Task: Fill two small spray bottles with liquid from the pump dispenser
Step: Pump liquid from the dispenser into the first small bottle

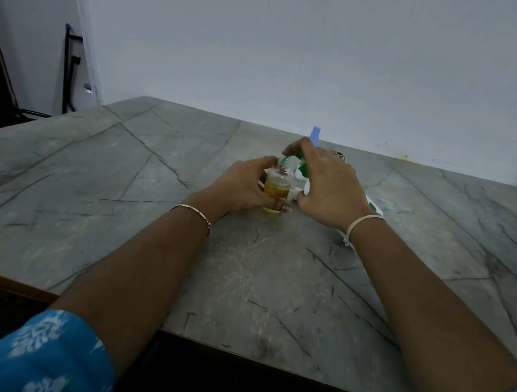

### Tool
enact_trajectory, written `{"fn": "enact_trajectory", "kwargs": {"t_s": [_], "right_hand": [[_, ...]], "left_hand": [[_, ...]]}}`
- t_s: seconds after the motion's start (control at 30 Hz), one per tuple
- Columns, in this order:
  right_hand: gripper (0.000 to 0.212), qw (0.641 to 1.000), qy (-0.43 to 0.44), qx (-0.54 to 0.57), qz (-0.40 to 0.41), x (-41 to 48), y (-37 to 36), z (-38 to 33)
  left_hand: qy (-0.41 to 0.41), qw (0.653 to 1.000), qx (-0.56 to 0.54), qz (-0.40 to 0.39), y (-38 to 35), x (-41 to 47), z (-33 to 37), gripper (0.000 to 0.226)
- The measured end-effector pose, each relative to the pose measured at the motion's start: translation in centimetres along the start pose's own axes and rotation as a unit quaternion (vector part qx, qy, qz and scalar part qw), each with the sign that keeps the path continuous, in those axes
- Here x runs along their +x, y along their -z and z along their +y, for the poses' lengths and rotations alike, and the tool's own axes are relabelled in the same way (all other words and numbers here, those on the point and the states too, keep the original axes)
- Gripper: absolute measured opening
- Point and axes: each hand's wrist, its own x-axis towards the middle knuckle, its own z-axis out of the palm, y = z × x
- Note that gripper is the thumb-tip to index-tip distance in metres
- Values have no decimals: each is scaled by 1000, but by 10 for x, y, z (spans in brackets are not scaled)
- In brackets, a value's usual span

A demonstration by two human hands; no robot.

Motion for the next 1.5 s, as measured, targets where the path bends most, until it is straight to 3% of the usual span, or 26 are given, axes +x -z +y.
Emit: {"fn": "enact_trajectory", "kwargs": {"t_s": [0.37, 0.8, 1.1, 1.5], "right_hand": [[72, 1000, 6, -25, 4, -3, -2, 4], [63, 1000, 15, -11, 13, -1, -1, 0], [77, 999, 27, -27, 2, -3, 0, 8], [62, 998, 17, -49, 23, 1, -3, 1]], "left_hand": [[5, 1000, 6, -6, -1, 0, 1, 92], [6, 1000, 4, -6, -1, 2, -2, 96], [6, 1000, 7, -9, -1, 3, -2, 96], [-7, 1000, 8, -3, 0, 3, -3, 92]]}}
